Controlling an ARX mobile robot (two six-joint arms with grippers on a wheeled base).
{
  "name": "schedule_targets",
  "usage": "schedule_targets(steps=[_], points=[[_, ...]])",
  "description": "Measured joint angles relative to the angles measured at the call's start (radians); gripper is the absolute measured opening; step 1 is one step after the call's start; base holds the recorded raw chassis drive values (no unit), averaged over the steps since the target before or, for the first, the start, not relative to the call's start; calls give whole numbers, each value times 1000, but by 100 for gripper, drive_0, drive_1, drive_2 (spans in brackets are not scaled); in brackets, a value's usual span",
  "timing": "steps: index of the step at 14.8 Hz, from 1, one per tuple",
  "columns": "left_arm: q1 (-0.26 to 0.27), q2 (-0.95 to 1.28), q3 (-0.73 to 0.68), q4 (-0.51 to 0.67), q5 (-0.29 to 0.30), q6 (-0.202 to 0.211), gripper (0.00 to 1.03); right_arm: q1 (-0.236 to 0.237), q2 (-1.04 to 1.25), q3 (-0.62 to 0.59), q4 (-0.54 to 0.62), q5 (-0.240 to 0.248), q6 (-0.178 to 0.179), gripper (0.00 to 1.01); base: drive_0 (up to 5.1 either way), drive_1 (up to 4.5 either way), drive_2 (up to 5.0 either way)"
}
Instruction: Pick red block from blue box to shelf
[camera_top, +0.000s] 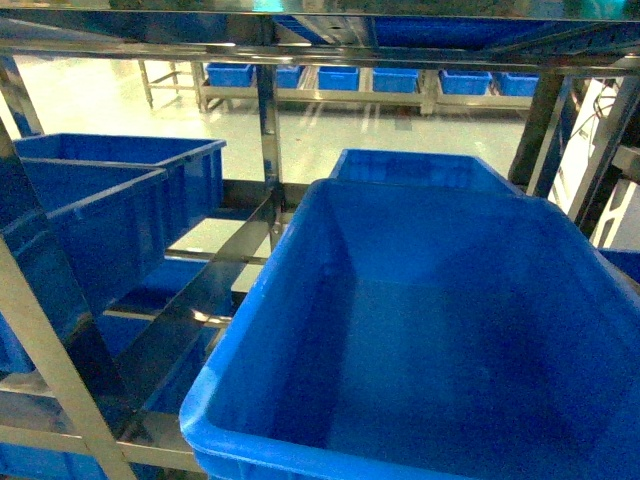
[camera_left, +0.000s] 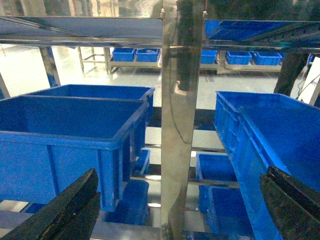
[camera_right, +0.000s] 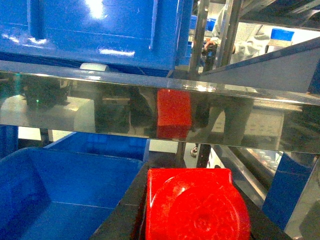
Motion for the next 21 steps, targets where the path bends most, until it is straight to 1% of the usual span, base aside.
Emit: schedule_targets(steps=[1,2,3,4,5,6,7,8,9,10,11,12,13,14,16,17,18,19,20,21], points=[[0,0,0,0,0,0,98,0,0,0,-3,0,0,27,0,0,0],[0,0,0,0,0,0,98,-15,-23,5,-103,-41,26,27,0,0,0],[0,0,0,0,0,0,98,-11,-42,5,-197,-80,73,27,0,0,0],[0,0,0,0,0,0,98,31,-52,5,-285,-115,139,27,0,0,0],[0,0,0,0,0,0,98,95,-38,5,-319,-129,183,27,0,0,0],[0,0,0,0,0,0,98,174,12,4,-240,-92,201,27,0,0,0],[0,0,0,0,0,0,98,247,75,3,-160,-77,210,27,0,0,0],[0,0,0,0,0,0,98,323,195,0,-43,-53,212,27,0,0,0],[0,0,0,0,0,0,98,373,344,0,99,-37,204,27,0,0,0],[0,0,0,0,0,0,98,392,494,16,209,-38,195,27,0,0,0],[0,0,0,0,0,0,98,401,619,57,272,-47,182,27,0,0,0],[0,0,0,0,0,0,98,414,706,100,321,-56,162,27,0,0,0],[0,0,0,0,0,0,98,421,771,124,369,-65,142,27,0,0,0],[0,0,0,0,0,0,98,420,846,148,415,-84,125,27,0,0,0],[0,0,0,0,0,0,98,430,982,185,474,-82,121,27,0,0,0],[0,0,0,0,0,0,98,438,1053,200,521,-77,121,27,0,0,0],[0,0,0,0,0,0,98,441,1113,210,595,-73,119,27,0,0,0],[0,0,0,0,0,0,98,452,1158,215,674,-60,105,33,0,0,0],[0,0,0,0,0,0,98,454,1179,215,710,-60,102,46,0,0,0],[0,0,0,0,0,0,98,462,1141,191,698,-58,98,59,0,0,0]])
